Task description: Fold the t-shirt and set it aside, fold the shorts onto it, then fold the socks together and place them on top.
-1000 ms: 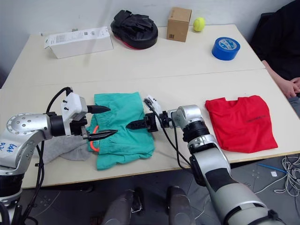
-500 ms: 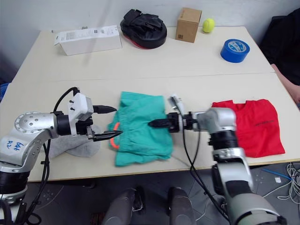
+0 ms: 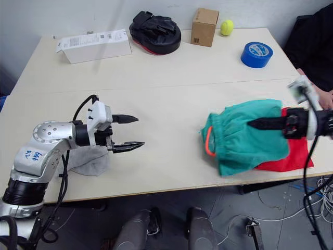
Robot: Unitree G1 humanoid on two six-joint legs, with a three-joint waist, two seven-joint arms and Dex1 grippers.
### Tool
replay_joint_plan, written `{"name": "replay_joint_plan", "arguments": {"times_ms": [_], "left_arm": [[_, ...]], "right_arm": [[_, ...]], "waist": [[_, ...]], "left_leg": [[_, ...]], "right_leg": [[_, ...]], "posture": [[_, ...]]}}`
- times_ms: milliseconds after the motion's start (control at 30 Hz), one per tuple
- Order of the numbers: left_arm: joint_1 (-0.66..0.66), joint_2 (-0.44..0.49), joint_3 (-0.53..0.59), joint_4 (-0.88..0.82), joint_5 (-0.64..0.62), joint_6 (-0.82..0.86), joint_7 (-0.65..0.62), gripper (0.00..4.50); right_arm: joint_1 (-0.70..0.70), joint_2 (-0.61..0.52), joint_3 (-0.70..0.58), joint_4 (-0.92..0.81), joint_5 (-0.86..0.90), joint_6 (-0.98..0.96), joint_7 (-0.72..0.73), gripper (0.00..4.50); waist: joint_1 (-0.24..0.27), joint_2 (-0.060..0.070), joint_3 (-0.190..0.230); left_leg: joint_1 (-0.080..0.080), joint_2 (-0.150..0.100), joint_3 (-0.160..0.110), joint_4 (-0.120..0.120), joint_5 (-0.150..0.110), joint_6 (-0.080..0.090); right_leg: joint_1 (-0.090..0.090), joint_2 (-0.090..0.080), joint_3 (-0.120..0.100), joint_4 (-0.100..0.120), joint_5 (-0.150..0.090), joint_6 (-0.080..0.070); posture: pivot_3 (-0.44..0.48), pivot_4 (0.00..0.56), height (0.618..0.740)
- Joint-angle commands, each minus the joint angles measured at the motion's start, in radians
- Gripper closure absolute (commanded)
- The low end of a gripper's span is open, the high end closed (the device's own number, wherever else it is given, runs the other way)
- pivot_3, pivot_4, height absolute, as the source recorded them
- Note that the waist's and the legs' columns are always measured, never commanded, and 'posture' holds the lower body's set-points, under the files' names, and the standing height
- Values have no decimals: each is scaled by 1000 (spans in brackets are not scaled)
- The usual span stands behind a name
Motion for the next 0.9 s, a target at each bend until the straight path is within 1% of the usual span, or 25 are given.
{"name": "replay_joint_plan", "arguments": {"times_ms": [33, 100, 167, 300, 433, 533, 600, 700, 767, 800, 900], "left_arm": [[-27, -5, -3, -6, 5, -27, -12, 0], [-31, -5, -11, -6, 9, -31, -19, 0], [-34, -5, -15, -8, 12, -33, -23, 0], [-38, 0, -12, -9, 15, -32, -28, 0], [-30, 4, -8, -17, 20, -32, -24, 0], [-18, 7, -5, -36, 20, -27, -17, 0], [-9, 9, -3, -45, 20, -24, -13, 0], [0, 10, -1, -57, 18, -21, -8, 0], [2, 11, 0, -61, 17, -18, -6, 0], [2, 11, 0, -62, 16, -17, -6, 0], [6, 11, 2, -66, 15, -15, -5, 0]], "right_arm": [[-36, -62, 36, 164, -95, -158, 71, 4450], [-59, -62, 86, 308, -184, -269, 77, 4450], [-83, -53, 124, 414, -252, -348, 82, 4450], [-157, -15, 162, 657, -371, -498, 33, 4450], [-223, 11, 168, 789, -439, -563, 7, 4450], [-244, 21, 160, 853, -477, -606, -19, 4450], [-255, 32, 149, 887, -488, -601, -44, 4450], [-262, 47, 138, 906, -498, -610, -67, 3791], [-266, 51, 131, 909, -503, -616, -76, 3190], [-269, 50, 128, 910, -505, -615, -78, 2767], [-263, 27, 115, 902, -513, -634, -78, 1750]], "waist": [[0, 0, 0], [1, 0, 0], [3, 0, 0], [0, 2, 1], [-3, 4, 1], [-3, 5, 1], [-3, 6, 1], [0, 6, 1], [0, 6, 1], [0, 6, 1], [-2, 6, 1]], "left_leg": [[0, 0, 0, 0, 0, 0], [0, 0, 1, 0, 0, 1], [0, -1, 2, 1, 0, 1], [0, -1, 3, 2, 0, 1], [0, 0, 4, 2, 2, 4], [1, 0, 4, 3, 2, 4], [1, 0, 4, 3, 2, 4], [0, 0, 4, 4, 1, 3], [0, 0, 4, 5, 0, 2], [0, 0, 4, 5, 0, 2], [0, 0, 4, 5, 0, 2]], "right_leg": [[0, 0, 0, 0, 0, 0], [0, -1, 0, 0, 0, 0], [0, -1, 0, 0, 0, 0], [-1, -1, 0, 1, 0, 0], [-1, 0, 0, 2, 0, 0], [-1, 0, 0, 2, 0, 0], [-1, 0, 1, 2, 0, 0], [0, -1, 2, 2, 0, 0], [0, -1, 2, 2, 0, 0], [0, -1, 2, 2, 0, 0], [0, -1, 2, 3, 0, 0]], "posture": [[0, 150, 740], [0, 150, 740], [0, 150, 740], [0, 150, 740], [0, 150, 740], [0, 150, 740], [0, 150, 740], [0, 150, 740], [0, 150, 740], [0, 150, 740], [0, 150, 740]]}}
